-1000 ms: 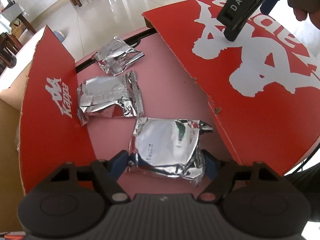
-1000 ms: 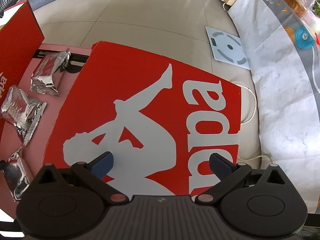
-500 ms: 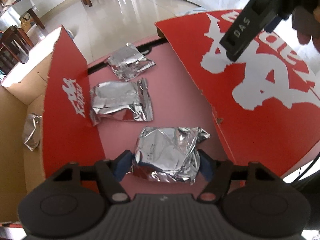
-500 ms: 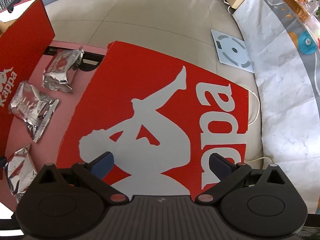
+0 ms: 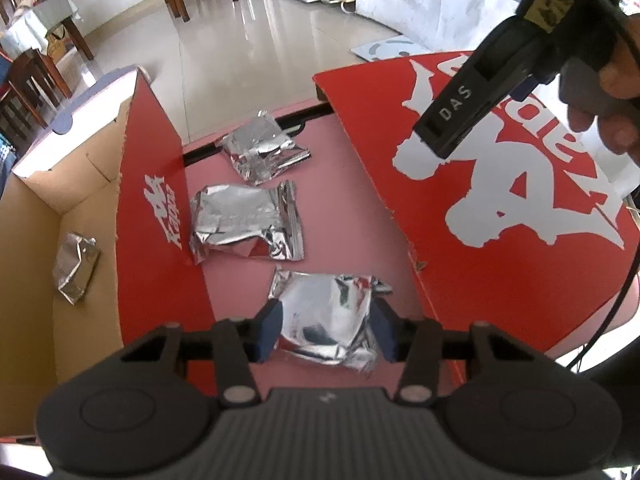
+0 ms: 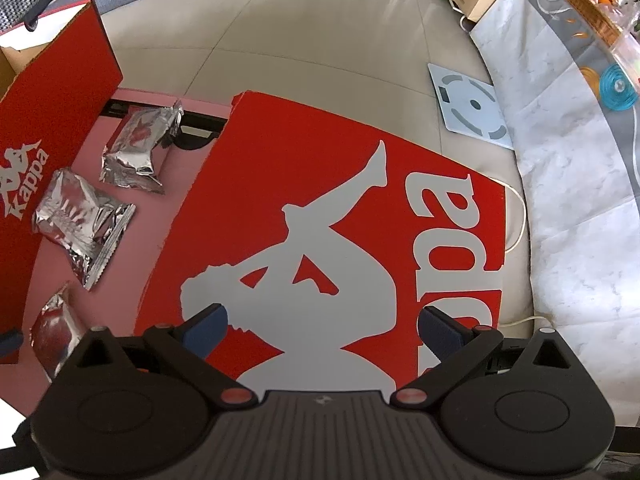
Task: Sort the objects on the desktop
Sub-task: 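Carry the held silver packet with the left tool over the cardboard box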
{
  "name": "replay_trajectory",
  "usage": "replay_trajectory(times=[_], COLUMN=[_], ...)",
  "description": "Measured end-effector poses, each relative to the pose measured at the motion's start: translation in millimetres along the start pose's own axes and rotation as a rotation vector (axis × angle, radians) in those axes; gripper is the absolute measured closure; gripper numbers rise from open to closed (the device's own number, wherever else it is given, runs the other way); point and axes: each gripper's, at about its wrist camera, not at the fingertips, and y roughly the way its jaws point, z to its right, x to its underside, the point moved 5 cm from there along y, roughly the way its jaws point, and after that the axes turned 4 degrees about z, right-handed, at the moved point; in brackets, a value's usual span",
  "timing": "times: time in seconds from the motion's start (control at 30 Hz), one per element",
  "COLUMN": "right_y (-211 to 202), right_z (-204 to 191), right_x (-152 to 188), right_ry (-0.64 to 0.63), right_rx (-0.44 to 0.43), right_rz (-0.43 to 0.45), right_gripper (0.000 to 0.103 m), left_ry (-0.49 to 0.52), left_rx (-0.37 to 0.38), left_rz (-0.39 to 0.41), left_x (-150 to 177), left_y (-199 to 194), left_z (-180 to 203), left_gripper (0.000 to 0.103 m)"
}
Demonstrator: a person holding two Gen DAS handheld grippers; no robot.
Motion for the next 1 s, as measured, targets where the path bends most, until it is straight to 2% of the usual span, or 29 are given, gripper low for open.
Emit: replay_trajectory(times=[0.17, 0.23, 0.4, 0.5, 0.57, 0.87, 0.93, 1.0], right_y=[0, 1, 2, 1, 0, 2, 2, 2], right_z=[2, 2, -1, -1, 0, 0, -1, -2], right_x=[1, 0, 0, 0, -1, -1, -1, -1], right_ry=[0.003, 0.002, -0.009, -0.010, -0.009, -0.014, -0.017, -0.021], right_rx=[0.001, 0.003, 0.006, 0.006, 0.005, 0.012, 0.011, 0.013], right_rz=[-0.002, -0.002, -0.006, -0.002, 0.003, -0.003, -0.003, -0.004], right_gripper=[0.002, 0.002, 0.002, 0.002, 0.002, 0.002, 0.002, 0.002], left_ry=[-0.020, -0.015, 0.008, 0.041, 0.047, 0.002, -0.013, -0.019], left_rx=[-0.015, -0.001, 0.040, 0.009, -0.012, -0.016, -0.015, -0.022], left_rz=[-0.024, -0.024, -0.014, -0.022, -0.029, -0.033, -0.028, -0.030], left_x=[9, 11, 16, 18, 18, 14, 13, 13], left_y=[7, 7, 6, 12, 17, 36, 39, 41], left_z=[-7, -6, 3, 10, 12, 7, 5, 3], left_gripper=[0.055, 0.049, 0.025, 0.018, 0.017, 0.016, 0.019, 0.027])
